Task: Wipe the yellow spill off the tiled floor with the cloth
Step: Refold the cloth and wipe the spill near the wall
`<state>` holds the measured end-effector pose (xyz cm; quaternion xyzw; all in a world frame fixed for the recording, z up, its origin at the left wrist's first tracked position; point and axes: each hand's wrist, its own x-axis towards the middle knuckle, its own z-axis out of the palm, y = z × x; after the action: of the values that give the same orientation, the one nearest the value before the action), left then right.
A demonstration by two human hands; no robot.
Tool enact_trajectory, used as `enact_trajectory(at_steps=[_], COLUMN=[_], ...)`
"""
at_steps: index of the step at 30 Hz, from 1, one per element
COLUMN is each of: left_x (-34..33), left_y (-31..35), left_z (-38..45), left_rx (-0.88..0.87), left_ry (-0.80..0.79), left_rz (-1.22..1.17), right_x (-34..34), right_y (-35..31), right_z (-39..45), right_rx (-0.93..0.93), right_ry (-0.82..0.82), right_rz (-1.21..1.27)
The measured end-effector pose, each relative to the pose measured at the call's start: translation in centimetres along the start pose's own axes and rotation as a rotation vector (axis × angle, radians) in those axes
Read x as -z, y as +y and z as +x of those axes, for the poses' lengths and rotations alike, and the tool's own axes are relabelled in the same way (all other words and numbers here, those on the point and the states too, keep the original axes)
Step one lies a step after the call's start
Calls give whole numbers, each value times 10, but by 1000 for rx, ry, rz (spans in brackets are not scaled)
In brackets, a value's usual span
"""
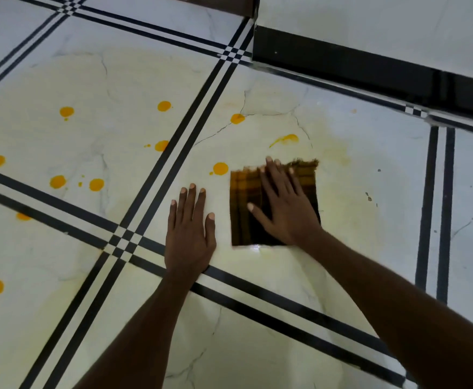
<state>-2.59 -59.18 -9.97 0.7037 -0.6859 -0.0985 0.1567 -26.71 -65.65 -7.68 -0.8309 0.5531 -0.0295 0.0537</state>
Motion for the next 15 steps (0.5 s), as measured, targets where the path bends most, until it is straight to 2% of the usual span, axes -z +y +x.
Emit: enact_trajectory(at_steps=[3,5,8,11,13,15], left_x=[0,-1,-1,-3,-4,-3], left_y=[3,1,3,0,-1,0], left_z=[0,-1,0,1,1,-1], left_rx=[44,47,35,26,43,100], left_ry=[21,35,22,35,31,19], left_rz=[-10,17,41,56,58,84], right_x=[7,12,19,12,7,1], right_y=[28,61,87,63,29,-3], right_z=[-54,-48,13,92,118,103], right_rx=[84,6,-222,-373,-300,-94], right_ry=[-51,-70,-8,26,34,19], right_rz=[-23,-24,-1,67,61,14])
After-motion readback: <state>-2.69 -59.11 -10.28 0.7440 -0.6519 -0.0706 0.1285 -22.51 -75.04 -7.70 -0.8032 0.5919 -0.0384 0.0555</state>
